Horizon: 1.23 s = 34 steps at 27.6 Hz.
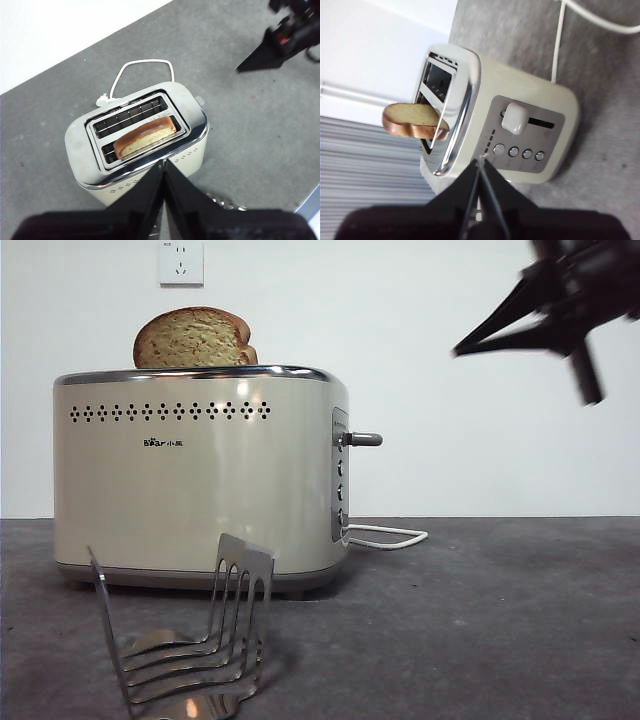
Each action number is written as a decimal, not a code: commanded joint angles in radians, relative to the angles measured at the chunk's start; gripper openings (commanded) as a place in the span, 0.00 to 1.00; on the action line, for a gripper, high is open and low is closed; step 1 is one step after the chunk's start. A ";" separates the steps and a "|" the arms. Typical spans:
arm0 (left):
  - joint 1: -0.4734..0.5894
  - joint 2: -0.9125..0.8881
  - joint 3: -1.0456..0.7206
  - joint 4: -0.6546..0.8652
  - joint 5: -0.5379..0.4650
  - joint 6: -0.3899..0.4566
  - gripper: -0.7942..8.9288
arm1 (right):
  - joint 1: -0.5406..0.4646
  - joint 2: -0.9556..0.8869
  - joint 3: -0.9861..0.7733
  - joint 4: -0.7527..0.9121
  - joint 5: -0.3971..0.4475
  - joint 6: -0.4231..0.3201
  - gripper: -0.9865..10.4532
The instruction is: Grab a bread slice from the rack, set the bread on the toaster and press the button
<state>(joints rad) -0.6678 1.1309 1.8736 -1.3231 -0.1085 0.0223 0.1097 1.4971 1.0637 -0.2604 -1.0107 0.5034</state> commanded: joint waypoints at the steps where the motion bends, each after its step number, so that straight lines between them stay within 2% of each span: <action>1: 0.002 -0.034 -0.021 0.002 0.005 -0.056 0.07 | 0.048 0.068 0.032 0.035 0.032 0.049 0.08; 3: 0.002 -0.058 -0.059 0.002 0.005 -0.074 0.07 | 0.072 0.108 0.061 0.032 0.071 0.049 0.08; 7: 0.002 -0.138 -0.198 0.002 0.005 -0.104 0.08 | 0.114 0.180 0.132 0.026 0.078 0.050 0.08; 12: 0.003 -0.229 -0.346 0.002 0.004 -0.130 0.08 | 0.156 0.250 0.212 -0.003 0.141 0.051 0.08; 19: 0.003 -0.275 -0.378 0.002 0.004 -0.150 0.08 | 0.208 0.352 0.237 -0.008 0.171 0.045 0.08; 24: 0.003 -0.297 -0.378 0.002 0.004 -0.150 0.08 | 0.209 0.364 0.237 -0.042 0.190 0.008 0.08; 26: 0.002 -0.298 -0.378 0.002 0.004 -0.149 0.08 | 0.198 0.364 0.237 -0.112 0.208 -0.043 0.08; 29: 0.002 -0.297 -0.378 0.002 0.004 -0.150 0.08 | 0.196 0.365 0.237 -0.224 0.296 -0.143 0.08; 34: 0.002 -0.297 -0.378 0.002 0.004 -0.150 0.08 | 0.171 0.365 0.237 -0.216 0.295 -0.148 0.08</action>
<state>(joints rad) -0.6678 0.8360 1.4975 -1.3270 -0.1085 -0.1173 0.2825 1.8462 1.3109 -0.4728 -0.7380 0.3695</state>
